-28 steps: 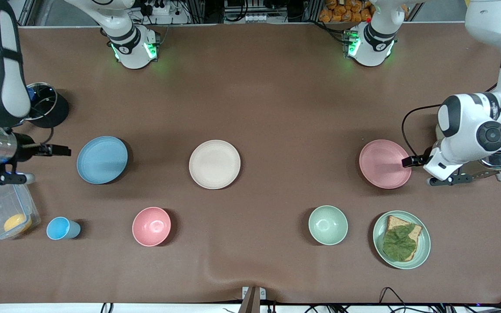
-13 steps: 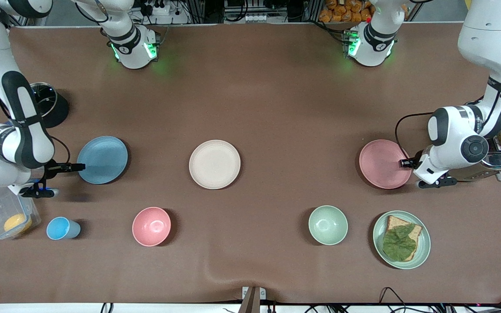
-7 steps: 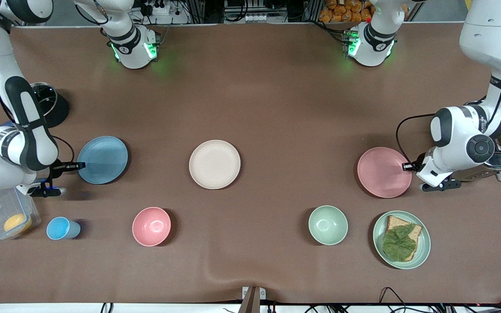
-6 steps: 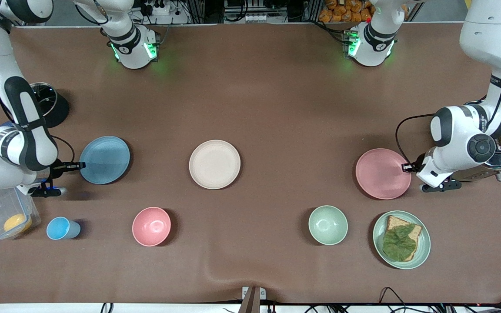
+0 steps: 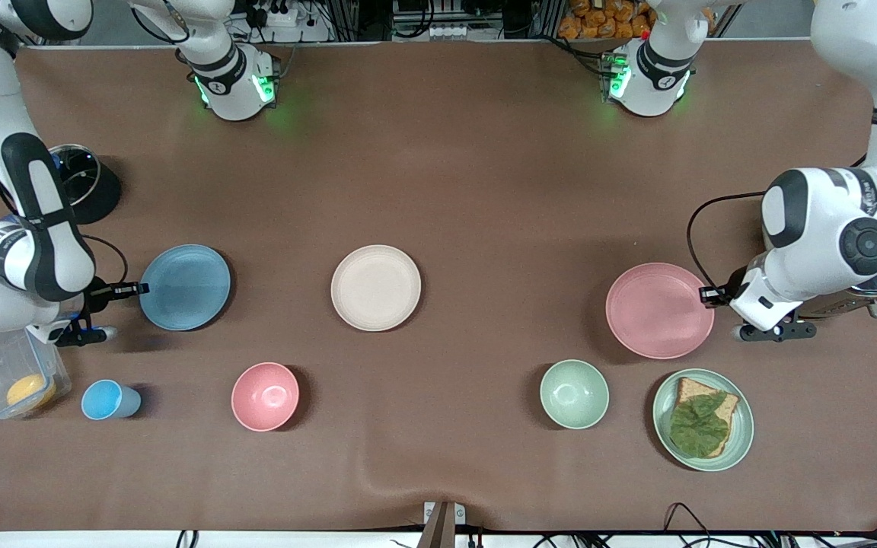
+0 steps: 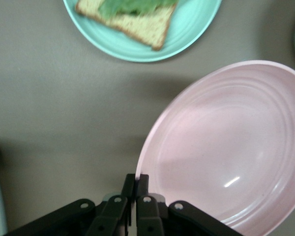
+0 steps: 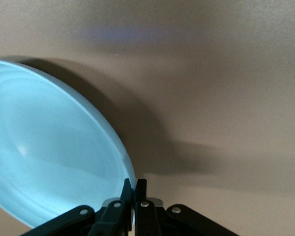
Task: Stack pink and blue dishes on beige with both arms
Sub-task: 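Close the left gripper on the pink rim while the right gripper grips the blue rim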
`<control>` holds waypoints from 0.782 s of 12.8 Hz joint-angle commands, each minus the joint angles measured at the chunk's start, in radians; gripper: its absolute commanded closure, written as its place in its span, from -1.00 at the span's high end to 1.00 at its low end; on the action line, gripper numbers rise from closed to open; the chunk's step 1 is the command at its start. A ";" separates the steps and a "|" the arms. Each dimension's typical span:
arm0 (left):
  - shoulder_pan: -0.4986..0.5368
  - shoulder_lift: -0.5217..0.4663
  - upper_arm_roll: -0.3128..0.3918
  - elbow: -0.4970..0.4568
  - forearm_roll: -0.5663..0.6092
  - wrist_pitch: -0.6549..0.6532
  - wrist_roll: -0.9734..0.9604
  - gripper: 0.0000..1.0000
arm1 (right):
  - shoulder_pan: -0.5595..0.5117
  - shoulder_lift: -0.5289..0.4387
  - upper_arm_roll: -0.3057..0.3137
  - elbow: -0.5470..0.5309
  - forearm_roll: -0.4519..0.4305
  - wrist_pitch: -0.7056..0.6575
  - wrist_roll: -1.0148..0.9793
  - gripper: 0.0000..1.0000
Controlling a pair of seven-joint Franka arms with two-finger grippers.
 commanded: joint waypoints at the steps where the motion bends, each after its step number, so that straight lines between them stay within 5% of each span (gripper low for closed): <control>1: 0.005 -0.009 -0.030 0.130 -0.024 -0.148 0.008 -1.00 | -0.021 -0.007 0.018 0.065 0.012 -0.117 -0.025 -1.00; 10: -0.007 -0.016 -0.101 0.238 -0.021 -0.252 -0.026 -1.00 | 0.029 -0.064 0.017 0.261 0.010 -0.424 -0.006 -1.00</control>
